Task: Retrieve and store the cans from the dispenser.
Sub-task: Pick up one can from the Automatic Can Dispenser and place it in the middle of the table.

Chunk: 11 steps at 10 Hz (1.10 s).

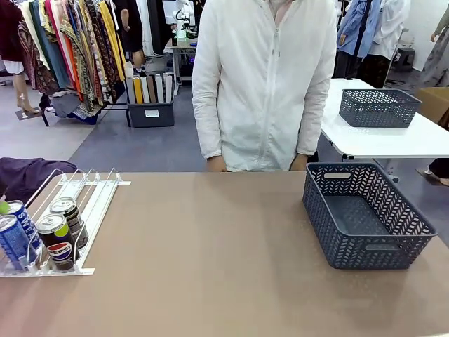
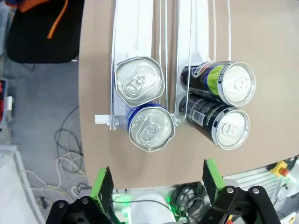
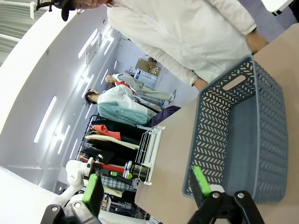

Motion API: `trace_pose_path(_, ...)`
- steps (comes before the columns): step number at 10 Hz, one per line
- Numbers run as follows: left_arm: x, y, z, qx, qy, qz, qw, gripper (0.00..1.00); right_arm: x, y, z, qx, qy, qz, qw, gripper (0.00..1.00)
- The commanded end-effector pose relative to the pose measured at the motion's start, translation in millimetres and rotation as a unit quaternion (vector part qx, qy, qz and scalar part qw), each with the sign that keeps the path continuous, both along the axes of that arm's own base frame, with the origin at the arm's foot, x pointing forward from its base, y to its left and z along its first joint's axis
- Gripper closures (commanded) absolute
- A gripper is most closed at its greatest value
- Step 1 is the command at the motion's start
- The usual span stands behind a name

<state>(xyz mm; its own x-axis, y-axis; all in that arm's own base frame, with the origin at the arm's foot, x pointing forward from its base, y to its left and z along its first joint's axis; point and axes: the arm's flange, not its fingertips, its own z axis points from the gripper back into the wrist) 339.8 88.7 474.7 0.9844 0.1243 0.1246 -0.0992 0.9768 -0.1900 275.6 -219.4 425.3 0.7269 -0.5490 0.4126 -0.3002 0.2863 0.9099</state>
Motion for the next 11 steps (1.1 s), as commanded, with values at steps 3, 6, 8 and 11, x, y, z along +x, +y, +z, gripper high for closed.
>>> trace_pose_path(3, 20, -10, -39, 0.020, 0.027, -0.003, 0.999, 0.00, 0, -1, 4, 0.007, -0.003, -0.002, 1.000, 0.00)
trace_pose_path(6, 32, -10, -66, 0.030, 0.039, 0.009, 0.999, 0.00, 0, -1, 4, 0.007, -0.003, -0.002, 1.000, 0.00)
trace_pose_path(8, 35, -10, -73, 0.046, 0.028, 0.032, 0.998, 0.00, 0, -1, 4, 0.007, -0.003, -0.002, 1.000, 0.00)
trace_pose_path(11, 35, -12, -72, 0.054, 0.035, 0.039, 0.997, 0.00, 0, -1, 4, 0.007, -0.003, -0.002, 1.000, 0.00)
